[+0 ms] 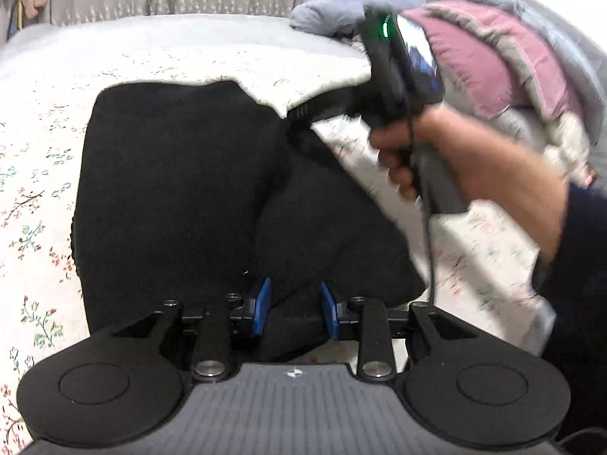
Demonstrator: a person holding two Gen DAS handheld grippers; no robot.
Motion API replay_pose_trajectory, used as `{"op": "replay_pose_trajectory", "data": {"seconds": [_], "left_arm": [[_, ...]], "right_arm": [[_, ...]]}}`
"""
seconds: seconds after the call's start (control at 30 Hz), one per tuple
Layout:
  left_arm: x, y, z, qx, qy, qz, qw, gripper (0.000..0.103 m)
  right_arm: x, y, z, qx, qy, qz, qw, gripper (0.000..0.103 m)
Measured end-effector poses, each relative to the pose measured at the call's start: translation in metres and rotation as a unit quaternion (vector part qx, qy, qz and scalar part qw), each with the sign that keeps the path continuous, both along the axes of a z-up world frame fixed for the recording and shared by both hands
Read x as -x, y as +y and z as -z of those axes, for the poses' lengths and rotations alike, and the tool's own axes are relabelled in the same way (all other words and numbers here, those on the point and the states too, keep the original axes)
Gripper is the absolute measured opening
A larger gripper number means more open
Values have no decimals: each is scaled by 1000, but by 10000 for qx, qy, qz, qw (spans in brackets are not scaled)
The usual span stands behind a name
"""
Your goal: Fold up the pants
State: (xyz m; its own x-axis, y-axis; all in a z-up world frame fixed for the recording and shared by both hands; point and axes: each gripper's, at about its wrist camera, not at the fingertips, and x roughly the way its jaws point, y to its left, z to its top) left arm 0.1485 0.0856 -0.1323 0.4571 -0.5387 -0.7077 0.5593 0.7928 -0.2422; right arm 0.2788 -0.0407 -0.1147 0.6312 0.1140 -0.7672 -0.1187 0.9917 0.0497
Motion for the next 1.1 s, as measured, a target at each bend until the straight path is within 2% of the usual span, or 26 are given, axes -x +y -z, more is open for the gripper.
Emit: {"op": "replay_pose_trajectory", "data": {"seconds": [0.03, 0.13, 0.2, 0.23, 0.3, 0.37, 0.43, 0.47, 0.5, 0.57, 0.63, 0.7, 0.77, 0.8, 0.87, 0.93, 0.97, 1.0, 1.1], "left_arm": [[-2, 7, -8, 212, -30, -32, 9998, 49], [-7, 32, -28, 649, -386, -353, 9965, 55], [-20, 45, -31, 739, -440, -747, 9935, 58], [-27, 50, -28, 721, -415, -941, 9921, 58], [-41, 56, -23, 541, -437, -1307, 9890, 59], [-54, 55, -13, 203, -446, -1533, 9870, 61], [-65, 59, -2, -38, -350, -1797, 9831, 75], [-68, 62, 3, -9, -250, -1908, 9813, 83], [-72, 65, 3, 87, -132, -1987, 9799, 87], [-79, 80, 0, 356, 127, -2121, 9765, 87], [-81, 85, 2, 513, 240, -2176, 9744, 88], [-79, 85, 3, 623, 238, -2117, 9751, 90], [-79, 90, 3, 886, 385, -2047, 9740, 94], [-82, 95, 5, 1071, 518, -2050, 9715, 97], [-91, 105, 13, 1555, 917, -2062, 9617, 103], [-95, 109, 22, 1929, 1302, -2056, 9506, 103], [-95, 107, 23, 1943, 1282, -2072, 9502, 103], [-95, 104, 21, 1894, 1226, -2008, 9533, 103], [-93, 90, 18, 1758, 1100, -1582, 9654, 103]], "right_arm": [[7, -1, -3, -5, -106, 30, 9999, 18], [28, -24, -19, -602, -343, 379, 9969, 18], [44, -37, -27, -986, -373, 590, 9927, 28], [53, -39, -31, -1161, -328, 585, 9910, 30], [66, -42, -33, -1405, -194, 416, 9890, 46], [75, -36, -28, -1523, 64, 251, 9880, 58], [88, -23, -16, -1522, 417, -11, 9875, 62], [96, -17, -11, -1452, 477, -118, 9882, 62], [107, -14, -10, -1383, 446, -188, 9892, 62], [125, -14, -15, -1311, 376, -222, 9904, 62], [135, -22, -17, -1648, 564, -181, 9845, 62], [144, -32, -10, -2247, 848, -186, 9706, 63], [151, -38, -5, -2565, 830, -234, 9627, 63], [148, -42, -3, -2690, 779, -211, 9597, 63], [140, -57, 5, -3151, 723, 123, 9462, 63], [130, -70, 16, -3752, 791, 533, 9220, 63], [125, -72, 20, -3925, 839, 569, 9141, 64], [120, -71, 23, -3942, 845, 503, 9137, 65], [114, -60, 23, -3754, 720, 286, 9236, 69]]}}
